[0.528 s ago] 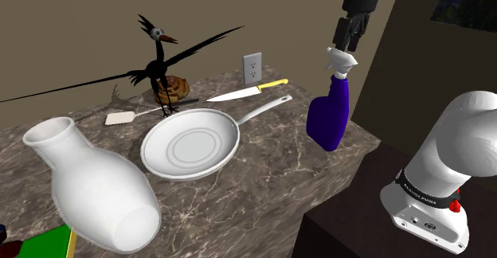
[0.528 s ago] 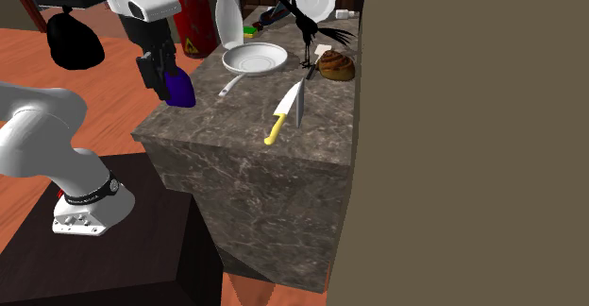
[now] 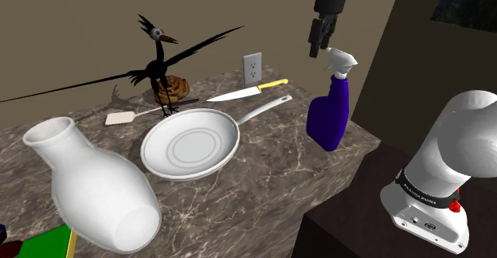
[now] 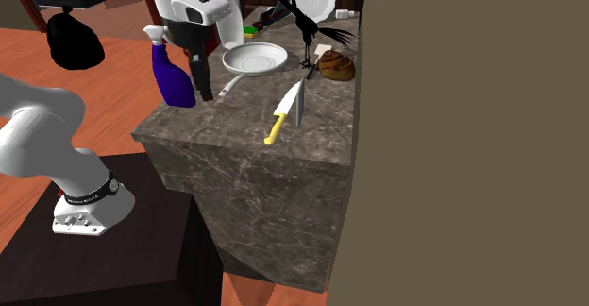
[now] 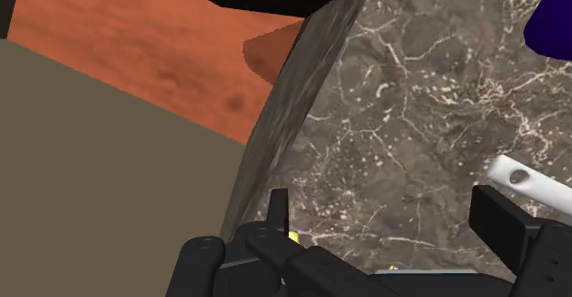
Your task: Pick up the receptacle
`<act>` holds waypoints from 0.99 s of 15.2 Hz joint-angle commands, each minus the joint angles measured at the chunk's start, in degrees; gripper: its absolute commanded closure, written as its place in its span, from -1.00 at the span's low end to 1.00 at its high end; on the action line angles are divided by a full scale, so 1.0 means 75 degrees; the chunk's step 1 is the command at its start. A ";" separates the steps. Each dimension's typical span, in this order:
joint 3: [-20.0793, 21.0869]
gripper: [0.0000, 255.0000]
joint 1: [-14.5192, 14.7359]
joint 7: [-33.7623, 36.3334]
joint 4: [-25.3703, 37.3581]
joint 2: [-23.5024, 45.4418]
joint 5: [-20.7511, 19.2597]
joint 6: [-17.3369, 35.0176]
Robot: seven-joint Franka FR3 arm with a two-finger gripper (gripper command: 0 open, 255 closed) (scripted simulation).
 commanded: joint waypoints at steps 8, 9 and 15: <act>-0.0218 -1.00 0.0502 -0.1709 0.2190 0.2651 0.0346 0.0546; -0.0217 -1.00 0.0544 -0.1886 0.2475 0.2938 0.0399 0.0556; -0.0107 -1.00 0.0721 -0.2868 0.4397 0.4673 0.0702 0.0403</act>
